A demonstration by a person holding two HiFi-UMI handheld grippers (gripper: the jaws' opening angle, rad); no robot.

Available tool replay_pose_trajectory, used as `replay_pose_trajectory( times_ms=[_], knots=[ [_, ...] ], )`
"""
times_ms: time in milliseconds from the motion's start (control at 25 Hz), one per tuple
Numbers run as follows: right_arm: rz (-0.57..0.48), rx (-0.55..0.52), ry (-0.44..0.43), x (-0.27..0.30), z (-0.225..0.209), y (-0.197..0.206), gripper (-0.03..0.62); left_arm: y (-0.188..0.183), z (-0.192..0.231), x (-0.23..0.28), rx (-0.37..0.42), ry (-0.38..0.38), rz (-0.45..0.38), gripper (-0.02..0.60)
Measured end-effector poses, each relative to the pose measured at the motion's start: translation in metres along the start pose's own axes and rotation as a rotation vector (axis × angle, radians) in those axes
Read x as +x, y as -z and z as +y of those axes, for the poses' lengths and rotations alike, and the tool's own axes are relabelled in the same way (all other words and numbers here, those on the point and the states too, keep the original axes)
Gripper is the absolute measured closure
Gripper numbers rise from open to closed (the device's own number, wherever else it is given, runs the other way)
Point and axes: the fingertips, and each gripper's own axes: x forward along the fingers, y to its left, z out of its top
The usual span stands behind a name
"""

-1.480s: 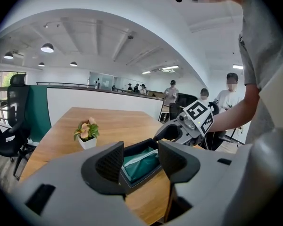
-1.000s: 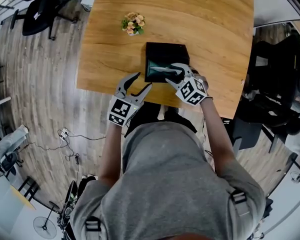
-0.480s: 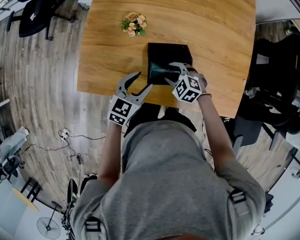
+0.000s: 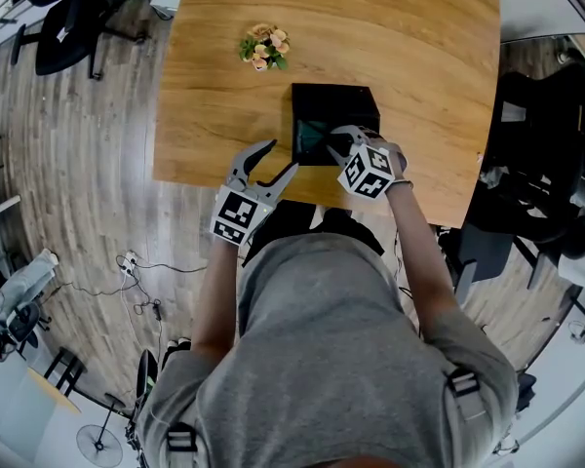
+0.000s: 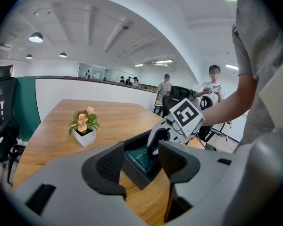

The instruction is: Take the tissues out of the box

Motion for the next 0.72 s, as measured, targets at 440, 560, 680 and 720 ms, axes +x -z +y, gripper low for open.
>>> replay_pose_trajectory(
  times_ms=[440,560,680,720],
  knots=[
    [-0.004,0.006,0.012,0.0003,-0.0012,-0.0001,0.579,0.0019,0.0023,-0.0008,0.013,0.014,0.004,0.353],
    [-0.001,0.002,0.011,-0.0007,-0.0011,-0.0016,0.583,0.0007,0.0023,-0.0012,0.016,0.019,0.004,0.353],
    [0.003,-0.004,0.014,-0.0008,-0.0008,-0.0012,0.585,-0.0010,0.0014,0.0000,0.023,0.023,0.002,0.353],
    [0.004,-0.007,0.016,-0.0012,-0.0007,-0.0019,0.586,-0.0023,0.0016,-0.0004,0.025,0.024,0.000,0.353]
  ],
)
